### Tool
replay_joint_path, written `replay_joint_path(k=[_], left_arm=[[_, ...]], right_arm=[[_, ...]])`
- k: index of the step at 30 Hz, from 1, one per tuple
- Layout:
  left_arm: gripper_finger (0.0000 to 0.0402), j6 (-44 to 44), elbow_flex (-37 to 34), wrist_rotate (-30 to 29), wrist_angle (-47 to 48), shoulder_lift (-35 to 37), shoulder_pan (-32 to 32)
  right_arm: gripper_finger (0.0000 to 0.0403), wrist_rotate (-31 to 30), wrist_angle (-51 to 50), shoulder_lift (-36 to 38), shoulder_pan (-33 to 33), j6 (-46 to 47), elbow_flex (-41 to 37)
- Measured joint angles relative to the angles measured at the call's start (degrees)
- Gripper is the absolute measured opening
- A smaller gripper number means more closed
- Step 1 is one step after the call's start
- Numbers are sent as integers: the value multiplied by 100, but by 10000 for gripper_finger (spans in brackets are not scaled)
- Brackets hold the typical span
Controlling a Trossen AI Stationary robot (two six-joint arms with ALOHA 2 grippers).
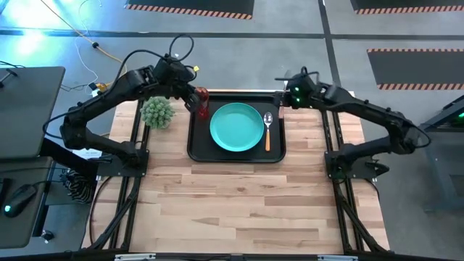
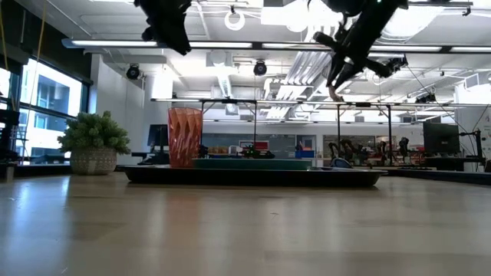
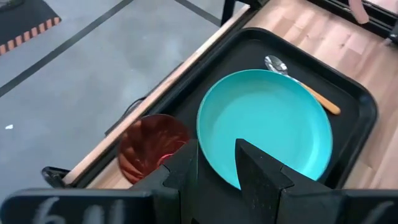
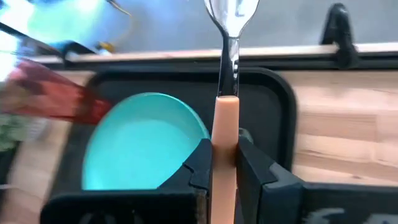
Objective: Pick and place plate/cup/fork/spoon on tray
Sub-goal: Put the fork onto the black tray
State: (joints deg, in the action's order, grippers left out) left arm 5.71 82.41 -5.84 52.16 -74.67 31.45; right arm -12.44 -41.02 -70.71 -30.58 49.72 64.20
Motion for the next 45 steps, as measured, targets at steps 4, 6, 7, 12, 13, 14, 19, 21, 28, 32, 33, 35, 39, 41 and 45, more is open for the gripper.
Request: replay_joint_path(k=[4, 6, 7, 12, 13, 14, 19, 21, 28, 32, 33, 35, 39, 41, 45], left_arm=[[99, -47, 0, 0, 0, 0, 146], [99, -169, 0, 0, 0, 0, 229], [99, -245, 0, 5, 0, 0, 271], [99, -550, 0, 2, 0, 0, 514], [99, -588, 0, 4, 0, 0, 560], [99, -616, 0, 4, -2, 0, 610], [99, -937, 0, 10, -2, 0, 827], [99, -1029, 2, 10, -2, 0, 901], [99, -1198, 1, 70, 0, 0, 1047], [99, -1200, 0, 78, 0, 0, 1061], [99, -1200, 0, 78, 0, 0, 1061], [99, -1200, 0, 78, 0, 0, 1061], [99, -1200, 0, 78, 0, 0, 1059], [99, -1200, 1, 78, 0, 0, 1059], [99, -1200, 0, 78, 0, 0, 1059]], right_arm=[[21, 78, -641, -552, -14, 94, 394], [21, 186, -830, -799, 29, 214, 470], [21, 200, -914, -913, 60, 322, 485], [21, 377, -1078, -1352, 253, 843, 444], [21, 399, -1099, -1448, 303, 900, 443], [21, 404, -1098, -1537, 356, 965, 442], [21, 540, -1202, -2022, 511, 1141, 440], [21, 599, -1217, -2203, 560, 1198, 440], [21, 725, -1246, -2736, 695, 1592, 437], [21, 772, -1250, -2924, 714, 1630, 435], [21, 778, -1254, -2975, 712, 1630, 435], [21, 789, -1252, -3064, 706, 1631, 435], [21, 811, -1248, -3214, 697, 1632, 435], [21, 812, -1228, -3273, 697, 1631, 433], [21, 817, -1227, -3376, 675, 1630, 433]])
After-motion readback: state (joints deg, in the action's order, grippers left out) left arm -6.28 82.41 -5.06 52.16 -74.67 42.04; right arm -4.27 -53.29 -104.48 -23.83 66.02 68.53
